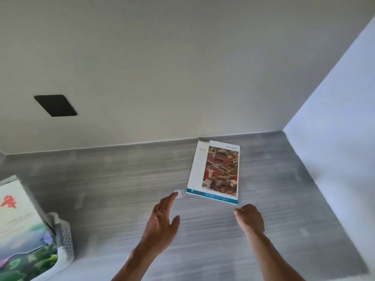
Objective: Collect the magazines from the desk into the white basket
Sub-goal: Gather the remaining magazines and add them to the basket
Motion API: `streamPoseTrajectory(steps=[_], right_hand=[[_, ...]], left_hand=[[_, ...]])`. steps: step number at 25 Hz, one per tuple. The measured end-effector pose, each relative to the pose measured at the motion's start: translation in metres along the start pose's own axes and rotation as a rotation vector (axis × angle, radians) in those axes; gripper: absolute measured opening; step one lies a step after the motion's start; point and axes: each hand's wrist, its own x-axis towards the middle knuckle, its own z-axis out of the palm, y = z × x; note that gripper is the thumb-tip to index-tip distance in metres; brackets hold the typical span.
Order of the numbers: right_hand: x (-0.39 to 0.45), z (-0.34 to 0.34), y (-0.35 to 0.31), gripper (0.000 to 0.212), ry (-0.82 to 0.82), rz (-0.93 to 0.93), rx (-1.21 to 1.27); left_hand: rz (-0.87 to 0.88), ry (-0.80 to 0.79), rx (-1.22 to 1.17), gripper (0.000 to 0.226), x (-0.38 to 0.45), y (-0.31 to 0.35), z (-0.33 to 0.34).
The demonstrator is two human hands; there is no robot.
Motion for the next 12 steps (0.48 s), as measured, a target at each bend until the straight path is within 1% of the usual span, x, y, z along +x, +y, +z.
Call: streamPoseTrajectory(steps=[2, 5, 7, 9, 12], right_hand=[[0.019, -0.002, -0.007, 0.025, 0.044, -0.056, -0.092], [0.039, 0.002, -0.025, 0.04, -0.004, -0.1, -0.154], [0.044, 0.008, -0.03, 0.053, -0.01, -0.108, -0.19], [0.043, 0.014, -0.032, 0.062, 0.043, -0.111, -0.205], [0.046, 0.024, -0.029, 0.069, 0.098, -0.086, -0.202]], left_hand=[[-0.001, 0.005, 0.008, 0.066, 0.013, 0.016, 0.007], [0.03, 0.028, 0.043, 0.066, 0.036, 0.036, 0.01], [0.014, 0.043, 0.042, 0.065, 0.041, 0.04, 0.014], [-0.002, 0.038, 0.054, 0.065, 0.038, 0.039, 0.017], [-0.031, 0.015, 0.058, 0.064, 0.034, 0.035, 0.028]])
